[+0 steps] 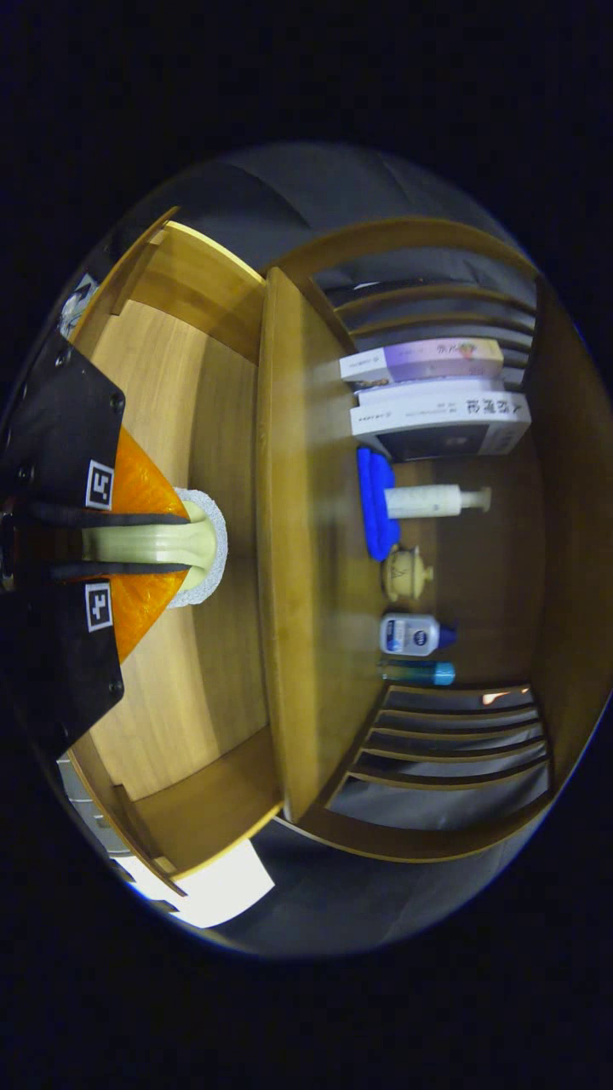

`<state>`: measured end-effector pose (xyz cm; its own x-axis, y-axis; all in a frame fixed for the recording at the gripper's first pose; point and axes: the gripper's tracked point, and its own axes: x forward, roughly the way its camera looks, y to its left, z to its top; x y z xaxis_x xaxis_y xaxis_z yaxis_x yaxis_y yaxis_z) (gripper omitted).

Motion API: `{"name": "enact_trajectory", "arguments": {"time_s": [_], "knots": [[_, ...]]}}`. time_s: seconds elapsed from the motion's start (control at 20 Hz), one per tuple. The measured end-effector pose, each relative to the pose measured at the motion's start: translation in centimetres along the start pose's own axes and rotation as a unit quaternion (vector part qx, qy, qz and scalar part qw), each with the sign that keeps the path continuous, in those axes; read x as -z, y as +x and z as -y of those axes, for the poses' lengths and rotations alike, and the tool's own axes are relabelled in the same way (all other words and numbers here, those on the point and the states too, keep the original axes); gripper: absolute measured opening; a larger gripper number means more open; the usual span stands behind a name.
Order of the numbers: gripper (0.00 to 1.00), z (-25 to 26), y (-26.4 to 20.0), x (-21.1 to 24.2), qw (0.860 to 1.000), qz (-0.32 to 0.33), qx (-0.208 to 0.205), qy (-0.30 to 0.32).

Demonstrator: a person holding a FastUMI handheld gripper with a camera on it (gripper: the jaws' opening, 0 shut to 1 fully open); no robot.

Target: Pull open the drawer, take out the items inside it, and place them on the countertop above the cabinet.

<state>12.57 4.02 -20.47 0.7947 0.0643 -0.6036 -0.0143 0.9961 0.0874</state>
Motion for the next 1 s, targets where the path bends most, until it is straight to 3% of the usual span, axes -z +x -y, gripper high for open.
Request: {"name": "enact_trajectory", "arguments": {"time_s": [0.4,0.7,1.0], "knots": [[0.17,0.0,-4.6,-4.7,0.993,0.117,0.009,-0.029],[0.17,1.2,-5.4,-8.4,0.991,0.133,0.014,-0.007],[0.17,2.6,-2.3,-12.5,0.993,0.113,0.024,-0.03]]}}
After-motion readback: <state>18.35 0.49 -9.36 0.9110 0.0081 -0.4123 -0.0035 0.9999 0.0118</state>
